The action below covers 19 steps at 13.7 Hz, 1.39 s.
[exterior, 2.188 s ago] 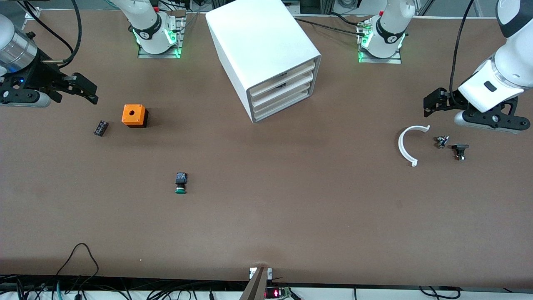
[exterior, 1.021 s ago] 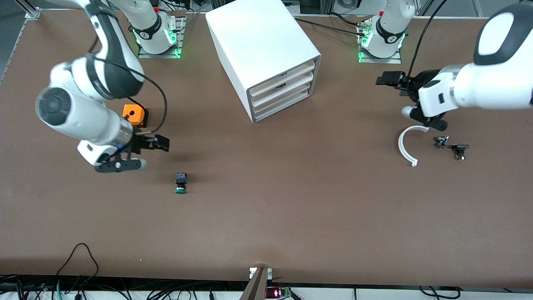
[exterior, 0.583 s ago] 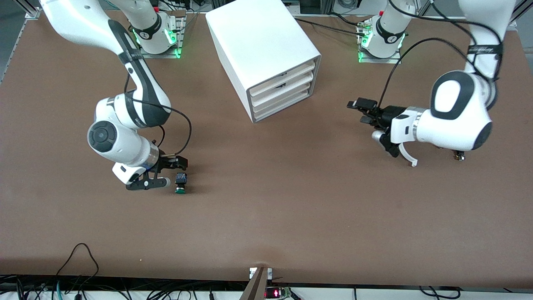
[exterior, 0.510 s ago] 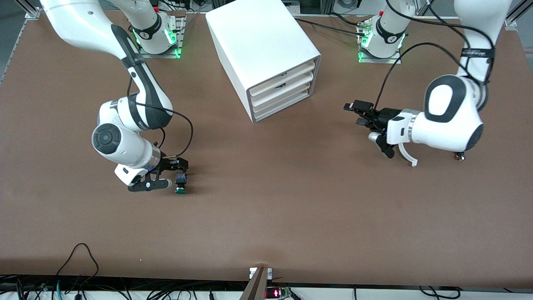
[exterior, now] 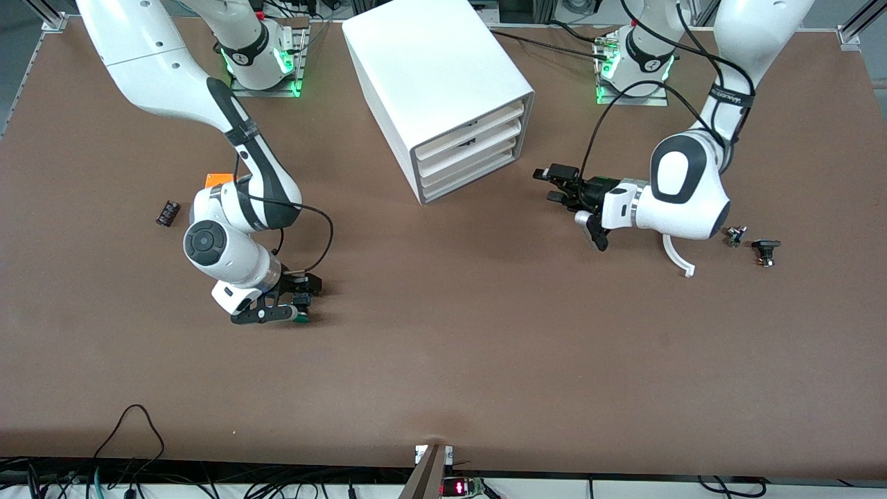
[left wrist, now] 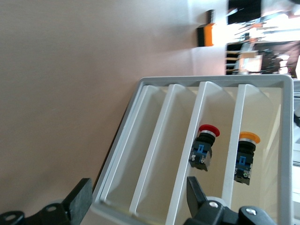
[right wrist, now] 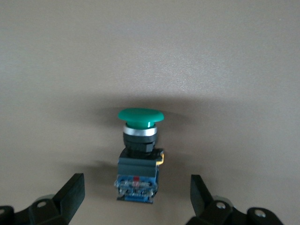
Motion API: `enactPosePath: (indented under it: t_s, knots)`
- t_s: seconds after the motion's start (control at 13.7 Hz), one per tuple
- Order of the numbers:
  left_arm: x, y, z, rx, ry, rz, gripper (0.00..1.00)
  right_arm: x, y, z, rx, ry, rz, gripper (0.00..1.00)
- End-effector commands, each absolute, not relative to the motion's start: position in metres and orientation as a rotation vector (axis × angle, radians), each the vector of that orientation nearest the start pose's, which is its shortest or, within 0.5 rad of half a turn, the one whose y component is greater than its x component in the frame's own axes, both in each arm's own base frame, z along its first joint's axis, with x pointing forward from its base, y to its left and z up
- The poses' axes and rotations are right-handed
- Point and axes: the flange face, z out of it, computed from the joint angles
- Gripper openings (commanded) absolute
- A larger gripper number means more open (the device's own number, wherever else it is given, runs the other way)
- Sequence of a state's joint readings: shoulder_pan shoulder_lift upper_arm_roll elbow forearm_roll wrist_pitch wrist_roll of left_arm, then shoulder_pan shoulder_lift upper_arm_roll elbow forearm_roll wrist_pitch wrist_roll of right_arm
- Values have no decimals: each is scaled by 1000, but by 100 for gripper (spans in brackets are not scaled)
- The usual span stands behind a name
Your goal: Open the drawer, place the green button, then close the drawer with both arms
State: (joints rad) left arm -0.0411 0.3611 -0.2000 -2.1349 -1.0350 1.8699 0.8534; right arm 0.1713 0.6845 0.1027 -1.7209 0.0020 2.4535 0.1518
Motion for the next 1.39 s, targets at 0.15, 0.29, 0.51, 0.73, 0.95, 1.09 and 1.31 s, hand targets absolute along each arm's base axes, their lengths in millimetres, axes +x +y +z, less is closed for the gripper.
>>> enactPosePath:
  t_s: [0.15,0.29,0.51,0.73,0.95,1.09,1.31]
  knots:
    - [459,-213,179,1954,-458,-241,77,656,171,186,-3062,-112,-71,94]
    - [447,-226,159,1888,-499,-226,69,656,173,186,-3058,-107,-72,85]
    - [425,-247,137,1814,-436,-199,68,656,174,186,-3056,-103,-78,47]
    - [406,-258,112,1758,-444,-189,61,656,174,186,-3054,-97,-77,5]
    - [391,-270,111,1731,-400,-206,55,658,178,191,-3052,-29,-87,0]
    - [389,-269,110,1730,-393,-211,54,665,182,203,-3047,-14,-104,0]
    - [384,-271,109,1727,-393,-222,40,672,188,229,-3057,9,-67,0]
